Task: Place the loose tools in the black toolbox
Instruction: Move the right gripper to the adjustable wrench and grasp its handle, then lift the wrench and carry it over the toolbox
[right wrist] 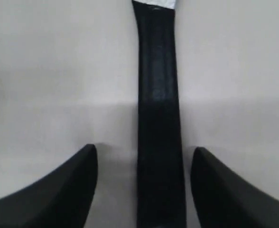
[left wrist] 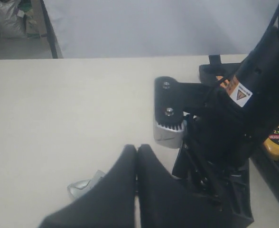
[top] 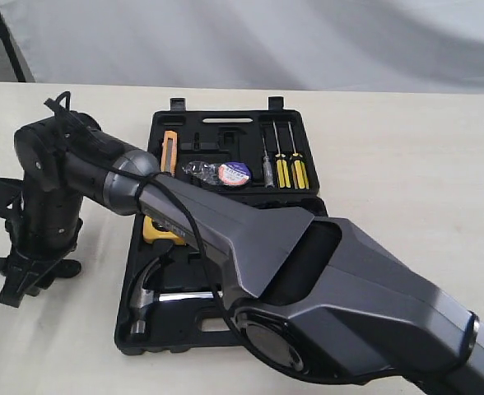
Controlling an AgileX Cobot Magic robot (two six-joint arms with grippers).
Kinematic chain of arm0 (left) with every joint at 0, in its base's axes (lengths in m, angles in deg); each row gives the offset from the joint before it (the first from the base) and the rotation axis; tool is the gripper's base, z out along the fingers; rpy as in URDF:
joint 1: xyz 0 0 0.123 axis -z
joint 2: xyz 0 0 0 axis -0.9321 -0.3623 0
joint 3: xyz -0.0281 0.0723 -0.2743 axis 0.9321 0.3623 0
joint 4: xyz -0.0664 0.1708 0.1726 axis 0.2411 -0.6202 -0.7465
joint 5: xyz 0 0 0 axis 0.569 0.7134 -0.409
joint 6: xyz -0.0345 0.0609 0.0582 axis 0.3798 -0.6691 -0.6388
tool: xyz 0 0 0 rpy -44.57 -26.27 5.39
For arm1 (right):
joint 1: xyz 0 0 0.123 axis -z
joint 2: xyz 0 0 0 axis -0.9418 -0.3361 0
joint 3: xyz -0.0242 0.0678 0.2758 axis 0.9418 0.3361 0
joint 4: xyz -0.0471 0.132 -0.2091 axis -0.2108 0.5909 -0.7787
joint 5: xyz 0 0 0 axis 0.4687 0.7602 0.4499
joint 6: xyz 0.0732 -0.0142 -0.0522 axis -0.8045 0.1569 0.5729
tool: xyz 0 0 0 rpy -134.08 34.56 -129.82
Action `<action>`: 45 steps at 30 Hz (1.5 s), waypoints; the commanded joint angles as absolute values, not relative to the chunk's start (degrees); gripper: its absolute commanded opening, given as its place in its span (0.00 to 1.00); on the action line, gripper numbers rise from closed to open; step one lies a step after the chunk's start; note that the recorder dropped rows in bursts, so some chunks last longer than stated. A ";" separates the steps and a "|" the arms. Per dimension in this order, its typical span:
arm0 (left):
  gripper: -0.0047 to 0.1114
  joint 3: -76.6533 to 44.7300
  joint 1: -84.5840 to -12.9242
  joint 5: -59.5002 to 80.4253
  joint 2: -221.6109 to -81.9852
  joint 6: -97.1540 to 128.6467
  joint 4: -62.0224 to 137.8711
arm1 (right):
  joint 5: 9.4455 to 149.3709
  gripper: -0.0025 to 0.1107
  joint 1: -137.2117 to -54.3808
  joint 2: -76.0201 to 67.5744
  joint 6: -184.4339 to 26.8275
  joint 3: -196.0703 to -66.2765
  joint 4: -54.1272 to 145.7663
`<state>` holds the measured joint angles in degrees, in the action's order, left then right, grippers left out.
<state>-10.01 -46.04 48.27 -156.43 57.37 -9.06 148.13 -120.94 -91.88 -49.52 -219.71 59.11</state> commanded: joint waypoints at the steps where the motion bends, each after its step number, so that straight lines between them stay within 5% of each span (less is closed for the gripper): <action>1: 0.05 -9.47 -46.22 47.30 -155.97 57.96 -8.28 | 149.37 0.27 -120.03 -94.06 -49.15 -219.40 61.14; 3: 0.05 -9.47 -46.22 47.30 -155.97 57.96 -8.28 | 149.37 0.04 -119.76 -94.06 -49.15 -219.40 61.24; 4: 0.05 -9.47 -46.22 47.30 -155.97 57.96 -8.28 | 149.37 0.03 -119.73 -94.06 -50.05 -219.40 61.61; 21: 0.05 -9.47 -46.22 47.30 -155.97 57.96 -8.28 | 149.37 0.02 -119.06 -81.77 -54.64 -217.23 62.12; 42: 0.05 -9.47 -46.22 47.30 -155.97 57.96 -8.28 | 149.37 0.02 -118.48 -65.33 -48.79 -180.77 39.47; 45: 0.05 -9.47 -46.22 47.30 -155.97 57.96 -8.28 | 149.37 0.14 -118.48 -65.33 -48.79 -178.79 39.18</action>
<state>-10.01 -46.04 48.27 -156.43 57.37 -9.06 149.33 -118.86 -66.00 -49.17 -180.35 40.43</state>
